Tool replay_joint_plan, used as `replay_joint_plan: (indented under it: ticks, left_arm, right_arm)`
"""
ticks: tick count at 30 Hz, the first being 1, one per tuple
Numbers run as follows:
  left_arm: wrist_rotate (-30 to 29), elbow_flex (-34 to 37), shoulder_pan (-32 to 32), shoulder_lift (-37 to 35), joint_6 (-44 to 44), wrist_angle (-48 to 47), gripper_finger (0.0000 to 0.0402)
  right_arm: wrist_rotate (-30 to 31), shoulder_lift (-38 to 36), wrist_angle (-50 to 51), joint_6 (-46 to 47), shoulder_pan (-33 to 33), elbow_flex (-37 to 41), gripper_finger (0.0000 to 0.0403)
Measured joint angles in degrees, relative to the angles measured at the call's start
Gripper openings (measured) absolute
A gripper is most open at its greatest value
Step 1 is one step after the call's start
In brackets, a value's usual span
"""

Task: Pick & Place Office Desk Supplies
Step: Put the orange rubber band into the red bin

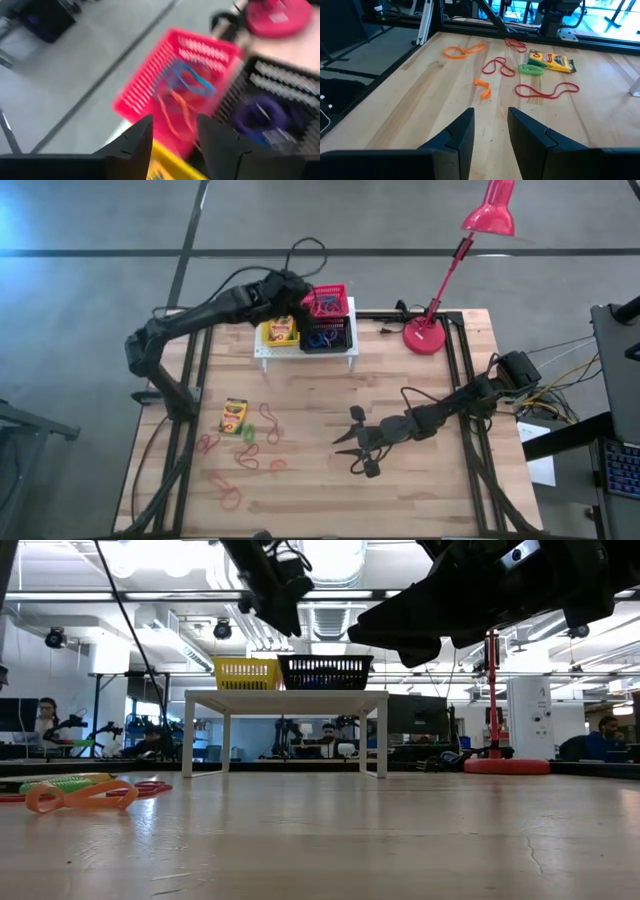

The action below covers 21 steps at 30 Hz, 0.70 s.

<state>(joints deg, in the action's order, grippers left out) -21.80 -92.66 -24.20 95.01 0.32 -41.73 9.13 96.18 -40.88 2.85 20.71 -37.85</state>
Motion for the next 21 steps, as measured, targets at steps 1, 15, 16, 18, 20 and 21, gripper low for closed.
replay_joint_plan:
  ticks: [1, 15, 16, 18, 20, 21]
  left_arm:
    - [0.0, 0.0, 1.1, -0.6, -0.9, -2.5, 0.0150]
    - [-3.3, 19.4, 38.8, -8.5, -26.5, -16.4, 0.0119]
    - [-4.2, 22.0, 42.0, -8.9, -28.8, -14.3, 0.0119]
    - [-6.2, 27.2, 48.2, -9.3, -32.8, -8.8, 0.0119]
    - [-7.6, 32.6, 53.7, -9.4, -35.5, -1.3, 0.0119]
    - [-7.8, 35.7, 56.2, -9.4, -36.2, 4.0, 0.0119]
  right_arm:
    - [0.0, 0.0, 0.0, 0.0, 0.0, 0.0, 0.0111]
    - [0.0, 0.0, 0.0, 2.3, 0.0, 0.0, 0.0111]
    - [0.0, 0.0, -0.1, 2.3, 0.0, 0.0, 0.0111]
    - [0.0, 0.0, -0.1, 2.1, 0.0, 0.0, 0.0111]
    - [0.0, 0.0, -0.2, 1.7, 0.0, 0.0, 0.0111]
    - [0.0, 0.0, -0.2, 1.5, 0.0, 0.0, 0.0111]
